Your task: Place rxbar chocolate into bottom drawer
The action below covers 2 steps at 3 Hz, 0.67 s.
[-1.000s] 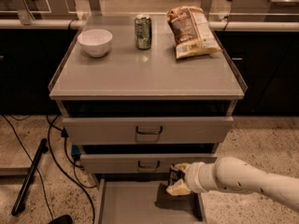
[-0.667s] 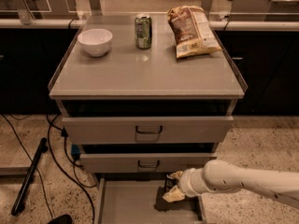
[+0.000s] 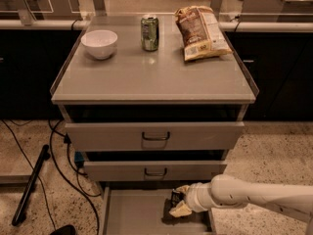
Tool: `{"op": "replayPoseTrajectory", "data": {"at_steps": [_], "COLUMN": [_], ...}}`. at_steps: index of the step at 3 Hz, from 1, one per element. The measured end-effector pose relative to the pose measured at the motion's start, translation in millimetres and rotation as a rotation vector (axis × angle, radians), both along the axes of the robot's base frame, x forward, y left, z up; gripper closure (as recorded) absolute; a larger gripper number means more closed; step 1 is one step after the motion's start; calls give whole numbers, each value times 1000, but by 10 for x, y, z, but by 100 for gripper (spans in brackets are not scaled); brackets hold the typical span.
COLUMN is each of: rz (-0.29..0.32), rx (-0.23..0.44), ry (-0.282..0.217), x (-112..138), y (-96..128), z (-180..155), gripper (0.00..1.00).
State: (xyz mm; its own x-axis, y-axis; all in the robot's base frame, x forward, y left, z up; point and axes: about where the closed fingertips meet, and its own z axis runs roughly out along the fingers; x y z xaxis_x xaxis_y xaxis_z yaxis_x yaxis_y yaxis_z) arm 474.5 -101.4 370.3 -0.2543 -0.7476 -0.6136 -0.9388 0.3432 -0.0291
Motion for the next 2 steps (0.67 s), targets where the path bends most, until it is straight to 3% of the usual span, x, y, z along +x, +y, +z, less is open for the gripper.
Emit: {"op": "replayPoseTrajectory", "data": {"at_steps": [1, 2], "rz": [46, 61], "rx": [21, 99], "ry": [-30, -22], "x": [-22, -84], "y": [38, 169], "z": [-557, -1371], "gripper": [100, 100]}}
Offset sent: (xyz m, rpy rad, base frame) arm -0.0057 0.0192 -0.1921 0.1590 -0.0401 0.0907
